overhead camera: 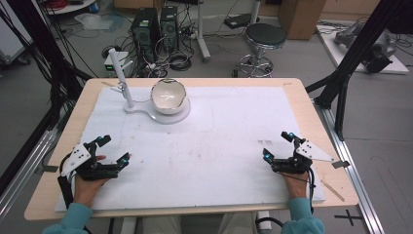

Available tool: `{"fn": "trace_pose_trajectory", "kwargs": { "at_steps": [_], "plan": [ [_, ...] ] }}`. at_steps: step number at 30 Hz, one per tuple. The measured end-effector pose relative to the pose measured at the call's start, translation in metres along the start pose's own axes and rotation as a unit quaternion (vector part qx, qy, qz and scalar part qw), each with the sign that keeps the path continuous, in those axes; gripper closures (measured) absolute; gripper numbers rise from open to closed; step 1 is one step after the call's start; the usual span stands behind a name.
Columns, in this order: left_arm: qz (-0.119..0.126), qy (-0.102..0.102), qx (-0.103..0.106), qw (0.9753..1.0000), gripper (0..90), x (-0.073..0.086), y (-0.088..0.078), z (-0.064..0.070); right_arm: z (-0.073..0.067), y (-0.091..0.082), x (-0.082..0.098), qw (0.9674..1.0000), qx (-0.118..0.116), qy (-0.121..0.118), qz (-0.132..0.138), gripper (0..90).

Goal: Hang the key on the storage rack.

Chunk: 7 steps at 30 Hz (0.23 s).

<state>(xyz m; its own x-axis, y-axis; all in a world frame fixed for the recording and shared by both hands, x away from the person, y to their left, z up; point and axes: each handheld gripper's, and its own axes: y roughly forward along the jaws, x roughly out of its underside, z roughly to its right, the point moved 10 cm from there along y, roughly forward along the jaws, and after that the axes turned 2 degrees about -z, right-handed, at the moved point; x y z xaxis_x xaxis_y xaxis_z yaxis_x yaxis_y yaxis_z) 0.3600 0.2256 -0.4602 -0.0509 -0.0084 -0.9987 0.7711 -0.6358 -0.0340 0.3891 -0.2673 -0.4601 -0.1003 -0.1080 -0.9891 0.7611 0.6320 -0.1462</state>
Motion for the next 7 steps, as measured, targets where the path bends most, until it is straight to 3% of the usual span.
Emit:
{"fn": "trace_pose_trajectory", "kwargs": {
  "at_steps": [3,5,7],
  "plan": [
    [0.018,0.008,-0.005,0.9998,1.7,-0.0015,-0.0035,0.0012,0.0,0.0,-0.0001,1.0,0.001,0.0,0.0,0.8],
    [0.016,0.015,-0.007,0.9997,1.7,-0.0012,-0.0029,0.0023,0.0001,0.0001,-0.0001,1.0,0.002,-0.001,0.0,0.8],
    [0.016,0.01,-0.006,0.9998,1.7,-0.0011,-0.003,0.0015,0.0002,0.0002,-0.0002,1.0,0.002,-0.001,0.0,0.7]
  ]
}}
